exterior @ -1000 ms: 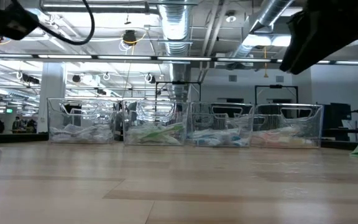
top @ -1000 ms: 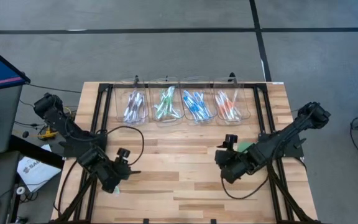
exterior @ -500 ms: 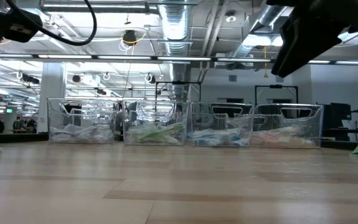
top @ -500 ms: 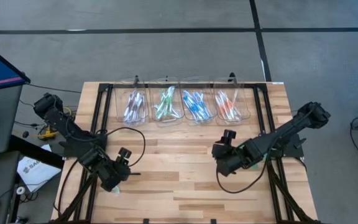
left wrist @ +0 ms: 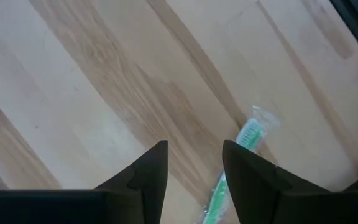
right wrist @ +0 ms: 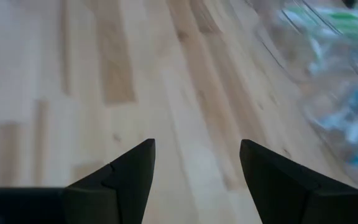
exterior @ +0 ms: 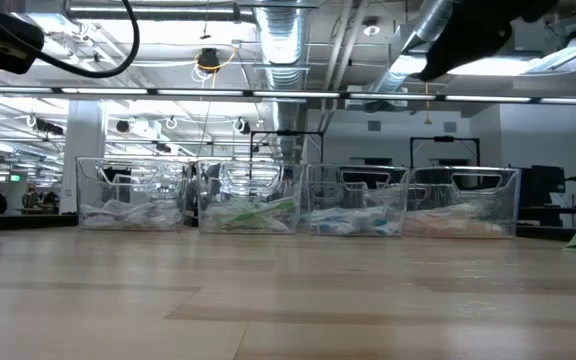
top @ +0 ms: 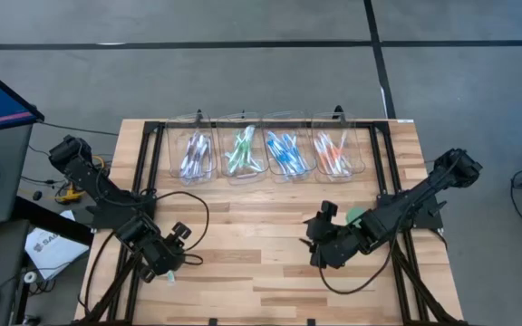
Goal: Pick & Place Toothbrushes
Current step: Put the green toothbrush into the middle left transparent bin
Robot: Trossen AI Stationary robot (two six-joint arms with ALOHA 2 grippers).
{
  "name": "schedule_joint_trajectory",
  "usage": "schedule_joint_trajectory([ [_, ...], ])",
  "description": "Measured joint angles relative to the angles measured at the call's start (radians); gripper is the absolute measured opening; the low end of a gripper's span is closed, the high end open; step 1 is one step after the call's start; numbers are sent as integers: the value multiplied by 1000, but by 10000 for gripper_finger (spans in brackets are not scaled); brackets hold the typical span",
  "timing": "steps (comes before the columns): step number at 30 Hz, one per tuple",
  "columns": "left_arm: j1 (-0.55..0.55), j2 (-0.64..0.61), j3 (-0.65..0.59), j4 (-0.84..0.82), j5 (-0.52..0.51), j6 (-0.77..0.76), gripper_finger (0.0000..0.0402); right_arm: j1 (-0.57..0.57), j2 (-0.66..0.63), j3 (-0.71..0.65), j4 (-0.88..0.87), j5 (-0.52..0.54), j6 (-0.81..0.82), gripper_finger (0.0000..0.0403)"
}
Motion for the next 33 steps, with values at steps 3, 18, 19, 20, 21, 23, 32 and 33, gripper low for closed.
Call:
schedule_joint_trajectory([
  [3,-5,0,0,-1,1,55,145,11,0,0,82,0,-21,230],
  [18,-7,0,0,-2,261,52,145,-18,1,-33,450,-23,-40,230],
  [19,-8,0,0,-2,261,55,145,-17,1,-33,459,-23,-40,230],
  [20,-8,0,0,-1,261,59,145,-17,1,-33,463,-23,-40,230],
  [21,-8,0,0,2,261,59,145,-18,1,-33,470,-24,-40,230],
  [23,-8,0,0,23,261,58,145,-22,1,-33,492,-26,-26,230],
  [32,-8,0,0,26,261,-18,145,-23,1,-33,494,-25,39,230],
  [33,-12,0,0,26,260,-18,145,-23,1,-33,494,-25,39,230],
])
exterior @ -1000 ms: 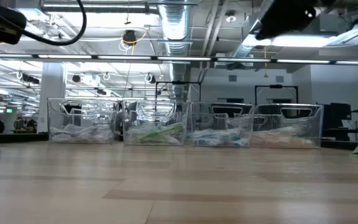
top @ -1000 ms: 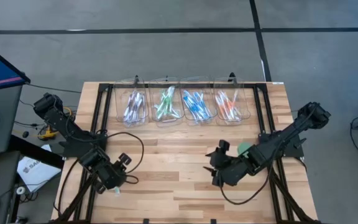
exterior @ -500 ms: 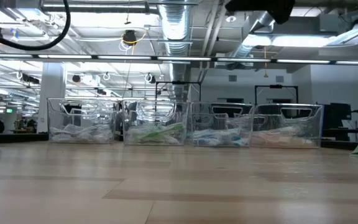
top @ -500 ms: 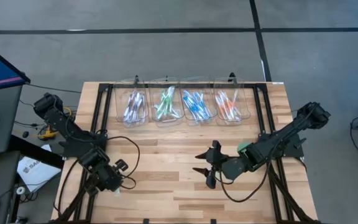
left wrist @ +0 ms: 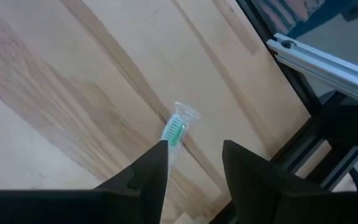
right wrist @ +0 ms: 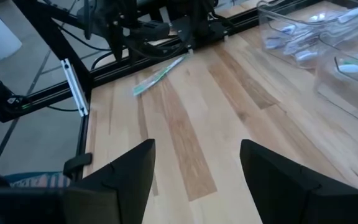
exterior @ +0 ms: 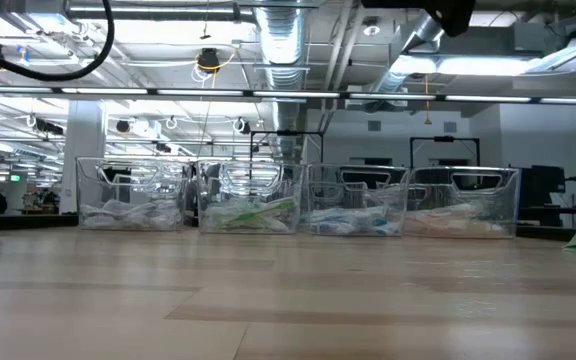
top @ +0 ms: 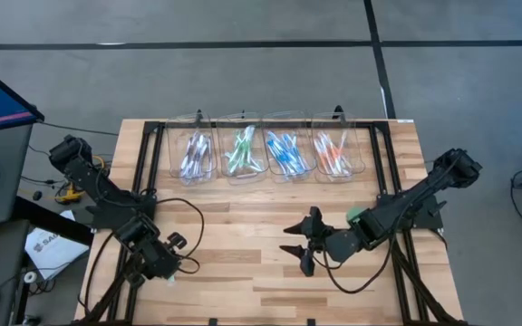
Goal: Pick & Place Toothbrushes
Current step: Put the green toothbrush into the middle left transparent bin
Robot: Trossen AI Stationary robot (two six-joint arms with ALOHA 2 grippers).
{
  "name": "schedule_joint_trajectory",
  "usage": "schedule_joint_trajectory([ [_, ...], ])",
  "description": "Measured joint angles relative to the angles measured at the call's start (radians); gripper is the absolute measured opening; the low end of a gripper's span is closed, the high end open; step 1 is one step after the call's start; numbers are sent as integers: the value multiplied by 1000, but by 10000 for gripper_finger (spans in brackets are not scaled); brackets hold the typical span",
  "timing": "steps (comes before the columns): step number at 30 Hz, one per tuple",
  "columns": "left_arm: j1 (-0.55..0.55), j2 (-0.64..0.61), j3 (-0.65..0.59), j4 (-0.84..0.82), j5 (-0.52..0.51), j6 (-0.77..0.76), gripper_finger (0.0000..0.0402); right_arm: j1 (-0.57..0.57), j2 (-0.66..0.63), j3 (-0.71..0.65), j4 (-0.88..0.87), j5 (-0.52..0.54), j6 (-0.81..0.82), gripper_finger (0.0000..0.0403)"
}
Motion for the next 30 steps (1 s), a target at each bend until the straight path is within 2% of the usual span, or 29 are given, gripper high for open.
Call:
schedule_joint_trajectory([
  [7,-8,0,-70,5,0,51,145,-2,0,0,0,2,3,230],
  [11,-8,0,-121,8,2,0,145,-1,0,0,2,2,28,230],
  [14,-11,0,-131,10,41,-1,145,-1,0,0,3,3,53,230],
  [21,-103,0,-132,18,17,-36,145,-1,0,0,5,3,123,230],
  [30,-145,0,-140,37,-188,-85,145,-2,0,0,5,3,87,230],
])
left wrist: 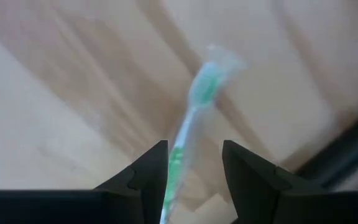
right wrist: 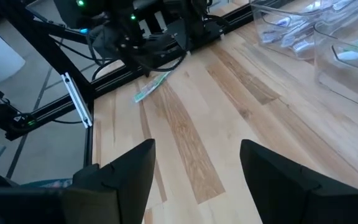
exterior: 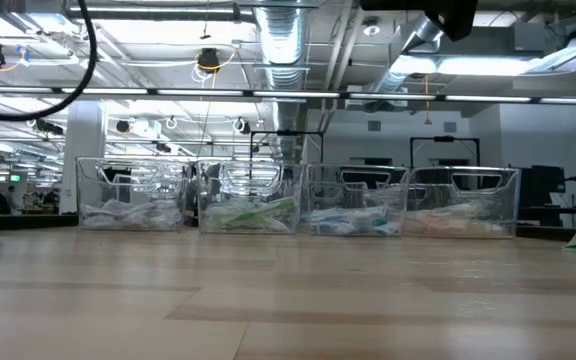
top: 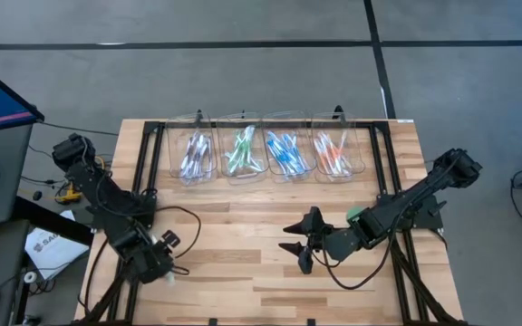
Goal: Pick & Place Toothbrushes
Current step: Put the green toothbrush into the middle left transparent bin
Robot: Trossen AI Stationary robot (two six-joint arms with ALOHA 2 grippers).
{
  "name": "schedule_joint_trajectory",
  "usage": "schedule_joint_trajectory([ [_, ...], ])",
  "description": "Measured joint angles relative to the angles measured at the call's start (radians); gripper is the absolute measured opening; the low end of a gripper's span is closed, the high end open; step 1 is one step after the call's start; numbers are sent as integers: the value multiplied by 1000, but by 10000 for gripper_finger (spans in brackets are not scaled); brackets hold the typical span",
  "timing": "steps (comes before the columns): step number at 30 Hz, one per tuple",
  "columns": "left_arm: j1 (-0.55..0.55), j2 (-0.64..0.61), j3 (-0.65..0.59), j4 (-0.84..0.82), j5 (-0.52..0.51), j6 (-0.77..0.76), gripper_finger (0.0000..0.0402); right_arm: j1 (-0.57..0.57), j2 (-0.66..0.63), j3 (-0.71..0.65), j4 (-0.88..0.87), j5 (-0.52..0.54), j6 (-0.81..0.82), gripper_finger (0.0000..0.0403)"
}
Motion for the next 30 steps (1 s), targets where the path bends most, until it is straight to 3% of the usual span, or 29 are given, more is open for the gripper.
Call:
schedule_joint_trajectory([
  [20,35,-12,-288,309,-20,-78,145,3,0,0,-4,0,-1,230],
  [30,31,-16,-315,383,-64,-93,131,18,0,0,0,-3,47,230],
])
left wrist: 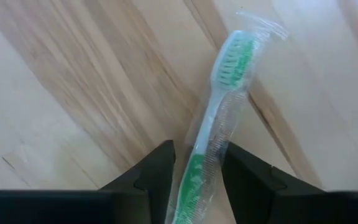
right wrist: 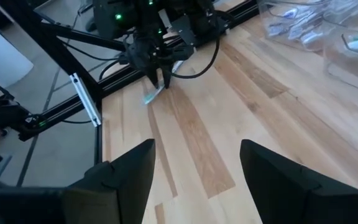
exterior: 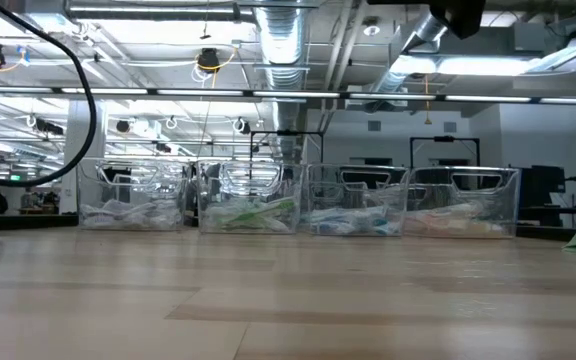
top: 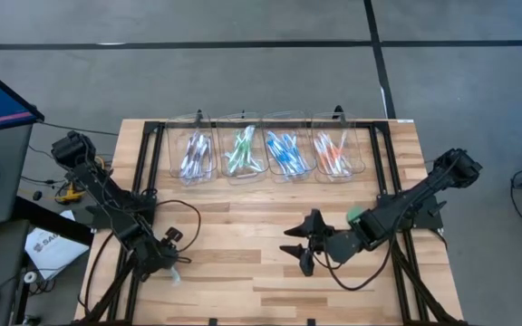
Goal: Pick & Place Toothbrushes
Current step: Put the green toothbrush into the middle left transparent bin
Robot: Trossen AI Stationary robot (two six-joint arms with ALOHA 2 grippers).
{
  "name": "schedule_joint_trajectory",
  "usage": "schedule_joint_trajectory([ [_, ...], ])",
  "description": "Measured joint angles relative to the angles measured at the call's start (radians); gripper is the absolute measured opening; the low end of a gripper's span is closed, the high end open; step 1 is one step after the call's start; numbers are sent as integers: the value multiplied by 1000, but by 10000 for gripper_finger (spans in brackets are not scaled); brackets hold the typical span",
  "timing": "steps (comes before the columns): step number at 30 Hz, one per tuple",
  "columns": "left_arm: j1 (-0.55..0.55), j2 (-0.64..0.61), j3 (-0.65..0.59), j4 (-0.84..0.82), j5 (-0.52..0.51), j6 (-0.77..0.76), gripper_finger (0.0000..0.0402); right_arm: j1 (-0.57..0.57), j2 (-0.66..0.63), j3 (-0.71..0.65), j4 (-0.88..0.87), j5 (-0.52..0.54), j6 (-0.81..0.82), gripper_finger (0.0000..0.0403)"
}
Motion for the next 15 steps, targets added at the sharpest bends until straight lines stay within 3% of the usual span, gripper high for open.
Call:
schedule_joint_trajectory([
  [6,17,0,-8,14,-18,24,94,31,5,0,17,2,10,230],
  [15,20,0,-18,67,-67,19,12,58,118,-7,129,-7,-46,230],
])
